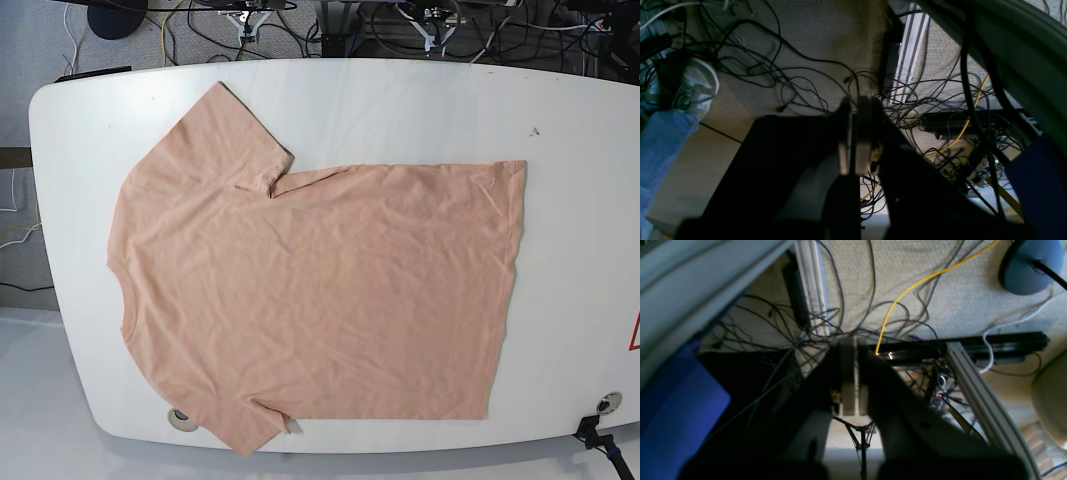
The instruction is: Fold the T-shirt properly
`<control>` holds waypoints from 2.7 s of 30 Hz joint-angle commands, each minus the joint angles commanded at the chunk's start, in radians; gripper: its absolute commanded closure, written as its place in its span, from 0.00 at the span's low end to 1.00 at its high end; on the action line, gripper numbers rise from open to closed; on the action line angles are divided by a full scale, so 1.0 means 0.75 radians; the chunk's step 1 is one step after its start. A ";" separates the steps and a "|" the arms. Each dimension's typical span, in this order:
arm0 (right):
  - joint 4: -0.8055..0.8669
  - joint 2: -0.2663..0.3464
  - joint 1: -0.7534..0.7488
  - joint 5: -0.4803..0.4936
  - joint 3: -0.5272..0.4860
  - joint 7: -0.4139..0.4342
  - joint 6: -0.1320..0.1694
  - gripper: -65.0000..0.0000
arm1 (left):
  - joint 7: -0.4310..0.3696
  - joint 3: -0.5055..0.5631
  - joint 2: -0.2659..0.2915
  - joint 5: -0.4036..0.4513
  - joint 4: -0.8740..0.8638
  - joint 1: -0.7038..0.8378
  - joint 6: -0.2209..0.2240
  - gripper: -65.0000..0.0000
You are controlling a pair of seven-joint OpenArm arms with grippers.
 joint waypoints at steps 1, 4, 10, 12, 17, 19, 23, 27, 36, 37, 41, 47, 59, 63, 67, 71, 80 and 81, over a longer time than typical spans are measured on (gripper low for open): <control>0.007 0.001 -0.002 -0.002 -0.001 0.001 0.001 0.89 | 0.001 0.003 -0.001 0.000 -0.002 0.002 0.001 0.97; 0.013 0.001 0.001 -0.002 0.000 -0.011 0.001 0.89 | 0.002 0.000 -0.002 0.006 -0.001 0.003 -0.001 0.97; 0.006 0.001 -0.001 -0.003 0.004 -0.014 0.002 0.89 | -0.003 0.005 0.000 0.016 -0.006 0.009 -0.001 0.97; 0.007 0.002 0.004 -0.002 0.001 -0.016 0.000 0.89 | -0.008 0.008 0.000 0.021 -0.009 0.008 0.002 0.97; 0.003 0.004 -0.003 -0.001 0.002 -0.020 0.006 0.89 | -0.013 0.007 -0.003 0.023 -0.010 0.009 0.000 0.97; 0.002 0.003 -0.002 -0.001 0.003 -0.019 0.003 0.89 | -0.018 0.008 -0.003 0.022 -0.010 0.009 0.004 0.97; 0.006 0.004 0.004 -0.007 0.007 -0.019 -0.001 0.89 | -0.017 0.004 -0.006 0.017 -0.010 0.015 0.001 0.97; 0.006 0.002 -0.001 -0.006 0.006 -0.015 0.003 0.89 | -0.011 0.007 -0.006 0.021 -0.008 0.012 -0.002 0.97; 0.007 0.003 0.001 0.000 0.015 -0.005 0.015 0.90 | -0.011 0.009 -0.004 0.014 -0.008 0.011 -0.005 0.98; 0.011 0.005 0.002 0.000 0.014 -0.002 0.015 0.90 | -0.012 0.008 -0.004 0.016 -0.010 0.009 -0.006 0.98; 0.007 0.004 0.002 0.002 0.015 -0.004 0.017 0.90 | -0.019 0.008 -0.003 0.018 -0.009 0.012 -0.004 0.98; 0.004 0.005 -0.002 0.000 0.009 0.003 0.015 0.90 | -0.029 0.005 -0.006 0.012 -0.010 0.012 -0.003 0.98; -0.002 0.007 -0.001 -0.002 0.013 0.006 0.010 0.90 | -0.035 0.010 -0.007 0.012 -0.005 0.013 -0.026 0.98; 0.019 -0.002 -0.003 -0.009 0.013 0.010 0.018 0.90 | -0.044 0.013 -0.013 0.013 -0.009 0.016 -0.014 0.96; 0.025 -0.001 -0.006 -0.009 0.014 0.004 0.015 0.90 | -0.043 0.012 -0.014 0.006 -0.014 0.016 -0.011 0.95; 0.019 -0.002 -0.015 -0.018 0.016 0.001 0.012 0.97 | -0.021 0.012 -0.018 -0.027 -0.019 0.015 -0.007 0.98; 0.042 0.091 -0.157 -0.019 0.015 0.022 0.008 1.00 | 0.001 0.017 -0.034 -0.091 -0.016 0.084 -0.165 0.97; 0.039 0.100 -0.176 -0.020 0.012 0.035 0.007 1.00 | -0.005 0.019 -0.035 -0.082 -0.006 0.096 -0.166 0.97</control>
